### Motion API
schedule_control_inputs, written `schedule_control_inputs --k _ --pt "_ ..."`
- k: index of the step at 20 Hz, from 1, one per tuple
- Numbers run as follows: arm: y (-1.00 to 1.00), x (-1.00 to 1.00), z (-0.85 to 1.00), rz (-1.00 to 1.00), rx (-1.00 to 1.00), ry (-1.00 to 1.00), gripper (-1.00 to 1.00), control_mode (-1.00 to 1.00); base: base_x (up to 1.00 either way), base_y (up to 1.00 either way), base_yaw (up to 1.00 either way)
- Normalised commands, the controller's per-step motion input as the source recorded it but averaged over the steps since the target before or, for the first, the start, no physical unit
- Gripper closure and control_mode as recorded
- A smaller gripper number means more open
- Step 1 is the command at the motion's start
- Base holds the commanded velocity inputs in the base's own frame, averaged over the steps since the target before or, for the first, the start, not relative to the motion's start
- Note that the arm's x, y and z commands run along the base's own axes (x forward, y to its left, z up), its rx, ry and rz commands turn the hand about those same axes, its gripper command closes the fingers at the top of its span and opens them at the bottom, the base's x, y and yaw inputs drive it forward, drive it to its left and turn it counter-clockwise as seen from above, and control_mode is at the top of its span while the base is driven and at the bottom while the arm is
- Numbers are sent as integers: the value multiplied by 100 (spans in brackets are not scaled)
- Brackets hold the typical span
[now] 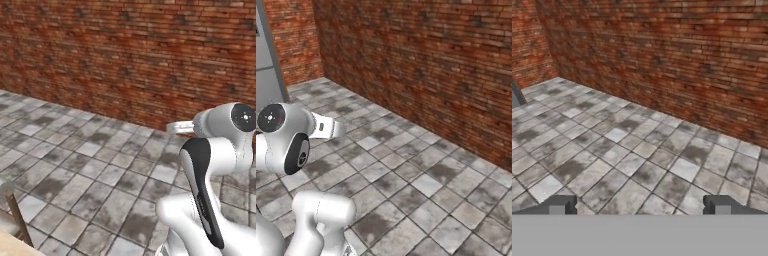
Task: Four empty soda cans are scattered around the kitchen. Gather all the cans and cluster them next to the stove for recycling.
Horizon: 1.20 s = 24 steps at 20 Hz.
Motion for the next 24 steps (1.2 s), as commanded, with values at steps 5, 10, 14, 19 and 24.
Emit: schedule_control_inputs --k 5,10,14,19,24 --pt "0 0 0 0 0 0 -100 100 24 -3 45" --pt "0 0 0 0 0 0 -100 100 55 0 36" --pt "0 0 0 0 0 0 -100 100 98 0 22" --pt "0 0 0 0 0 0 -100 100 100 0 18" --pt "0 0 0 0 0 0 -100 100 97 0 20"
